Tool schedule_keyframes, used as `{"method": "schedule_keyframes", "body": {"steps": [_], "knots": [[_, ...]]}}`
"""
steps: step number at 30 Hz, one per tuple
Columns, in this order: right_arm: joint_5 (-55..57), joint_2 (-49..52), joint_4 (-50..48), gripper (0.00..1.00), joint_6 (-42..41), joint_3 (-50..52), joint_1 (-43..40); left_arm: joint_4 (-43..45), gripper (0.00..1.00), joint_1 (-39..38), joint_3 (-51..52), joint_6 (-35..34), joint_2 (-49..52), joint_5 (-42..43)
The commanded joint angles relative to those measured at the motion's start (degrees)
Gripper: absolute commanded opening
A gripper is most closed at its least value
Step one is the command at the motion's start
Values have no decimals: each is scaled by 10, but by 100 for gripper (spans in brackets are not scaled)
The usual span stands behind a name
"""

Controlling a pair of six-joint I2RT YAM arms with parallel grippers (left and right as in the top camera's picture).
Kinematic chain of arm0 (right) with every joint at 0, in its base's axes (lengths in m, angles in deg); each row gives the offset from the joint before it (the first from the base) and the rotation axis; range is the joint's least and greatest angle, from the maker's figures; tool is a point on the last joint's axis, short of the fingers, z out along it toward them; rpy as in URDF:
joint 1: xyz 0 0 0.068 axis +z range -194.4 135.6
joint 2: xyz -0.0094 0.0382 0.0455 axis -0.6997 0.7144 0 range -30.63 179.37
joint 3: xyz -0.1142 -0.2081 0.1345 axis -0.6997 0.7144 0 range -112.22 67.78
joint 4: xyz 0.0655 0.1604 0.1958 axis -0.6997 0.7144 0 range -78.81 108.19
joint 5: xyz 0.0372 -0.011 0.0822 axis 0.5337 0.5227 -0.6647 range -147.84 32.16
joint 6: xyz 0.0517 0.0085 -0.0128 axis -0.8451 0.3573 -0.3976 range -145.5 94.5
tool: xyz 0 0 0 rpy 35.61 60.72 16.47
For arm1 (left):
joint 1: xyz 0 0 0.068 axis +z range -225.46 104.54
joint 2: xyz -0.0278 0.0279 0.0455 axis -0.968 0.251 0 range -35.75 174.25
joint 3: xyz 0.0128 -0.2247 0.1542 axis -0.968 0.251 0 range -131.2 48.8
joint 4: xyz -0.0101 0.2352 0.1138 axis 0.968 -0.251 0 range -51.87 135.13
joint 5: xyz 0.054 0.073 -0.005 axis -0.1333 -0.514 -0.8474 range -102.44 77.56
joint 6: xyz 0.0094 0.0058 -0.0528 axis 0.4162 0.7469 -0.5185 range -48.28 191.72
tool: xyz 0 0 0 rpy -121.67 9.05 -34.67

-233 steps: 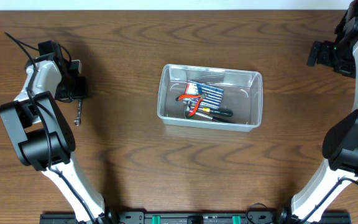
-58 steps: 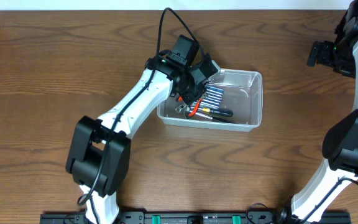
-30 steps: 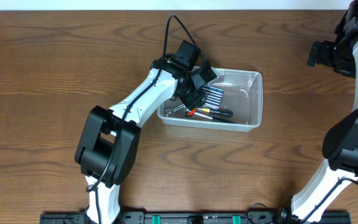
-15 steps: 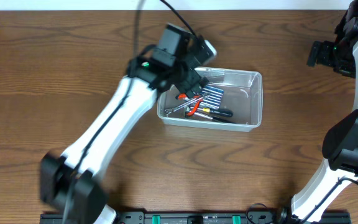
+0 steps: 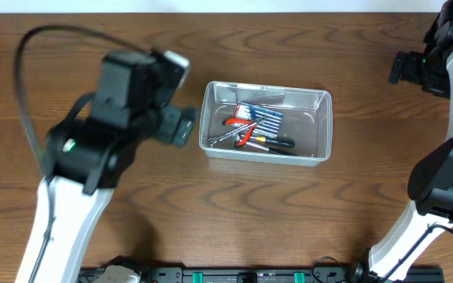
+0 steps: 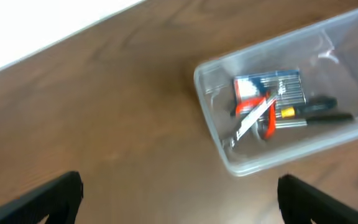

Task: Pack container

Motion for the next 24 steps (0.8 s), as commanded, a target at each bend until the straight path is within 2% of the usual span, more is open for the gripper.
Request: {"method": "schedule_keyframes", "body": {"steps": [1,6,10,24], "knots": [[2,-1,0,99,-7,2,-3,-60,98,3,-4,-65,-34,-6],[2,-1,0,99,-7,2,-3,-183,98,3,-4,-142,-69,-5],[2,-1,0,99,-7,2,-3,-240,98,3,-4,-164,-82,-5],[2,-1,0,99,-7,2,-3,-255,98,3,-3,-157,-81,-6]]}}
